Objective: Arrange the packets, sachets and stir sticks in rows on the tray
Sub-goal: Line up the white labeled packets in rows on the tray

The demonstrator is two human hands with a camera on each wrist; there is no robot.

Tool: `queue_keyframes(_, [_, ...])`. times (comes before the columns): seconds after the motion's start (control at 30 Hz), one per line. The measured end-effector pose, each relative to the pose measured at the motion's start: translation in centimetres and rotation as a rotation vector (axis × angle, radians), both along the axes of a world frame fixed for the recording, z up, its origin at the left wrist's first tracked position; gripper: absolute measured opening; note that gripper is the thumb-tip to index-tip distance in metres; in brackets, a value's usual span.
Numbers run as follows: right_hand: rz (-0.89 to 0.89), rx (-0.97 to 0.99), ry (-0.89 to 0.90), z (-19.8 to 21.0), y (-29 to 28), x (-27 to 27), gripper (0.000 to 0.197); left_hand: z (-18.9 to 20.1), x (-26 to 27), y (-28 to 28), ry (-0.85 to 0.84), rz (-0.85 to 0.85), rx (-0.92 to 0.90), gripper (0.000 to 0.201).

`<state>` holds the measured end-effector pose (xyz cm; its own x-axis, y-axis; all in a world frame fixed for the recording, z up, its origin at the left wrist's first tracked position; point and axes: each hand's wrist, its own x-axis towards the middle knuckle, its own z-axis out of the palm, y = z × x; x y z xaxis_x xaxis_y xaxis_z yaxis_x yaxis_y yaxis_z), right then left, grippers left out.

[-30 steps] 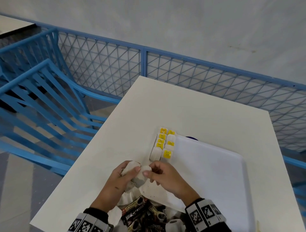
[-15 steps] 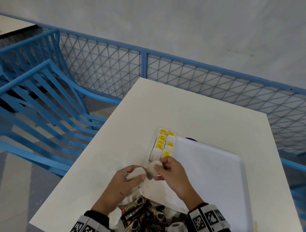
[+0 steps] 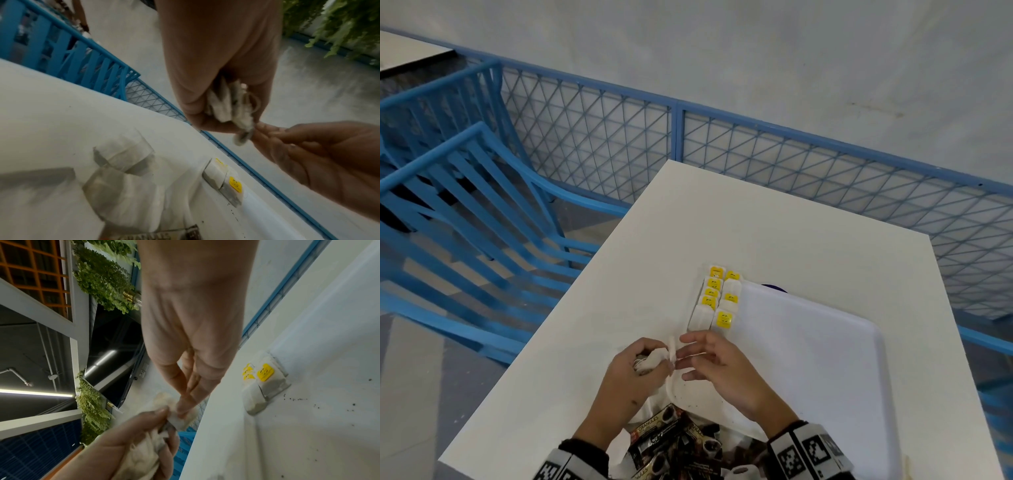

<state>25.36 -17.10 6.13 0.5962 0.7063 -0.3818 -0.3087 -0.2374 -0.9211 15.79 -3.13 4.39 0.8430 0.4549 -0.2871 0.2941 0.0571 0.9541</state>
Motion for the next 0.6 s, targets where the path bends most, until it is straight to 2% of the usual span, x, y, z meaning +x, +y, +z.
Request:
queue_keyframes(0.07, [0.007, -0.073, -0.117, -0.2, 0.1, 0.1, 0.026, 0.7, -0.2, 0.1, -0.007, -0.024, -0.154, 0.007])
queue_keyframes(0.13, [0.063, -0.161, -0.169, -0.6, 0.0, 0.3, 0.021, 1.0, -0.6, 0.4, -0.011, -0.082, -0.296, 0.022])
queue_keyframes(0.23, [0.137, -0.115, -0.002, -1.1, -0.2, 0.6, 0.009, 0.8, -0.8, 1.0, 0.025, -0.062, -0.36, 0.026])
queue_keyframes(0.3, [0.106, -0.059, 0.09, -1.6, -0.3, 0.8, 0.005, 0.5, -0.8, 1.2, 0.031, -0.04, -0.364, 0.027])
queue_keyframes(0.5, [-0.392, -0.005, 0.373, -4.2, -0.5, 1.9, 0.005, -0.5, -1.1, 1.8, 0.018, -0.062, -0.384, 0.051])
queue_keyframes(0.6, [-0.509, -0.003, 0.429, -4.8, -0.1, 2.3, 0.009, -1.2, -1.2, 1.8, 0.036, -0.037, -0.468, 0.066])
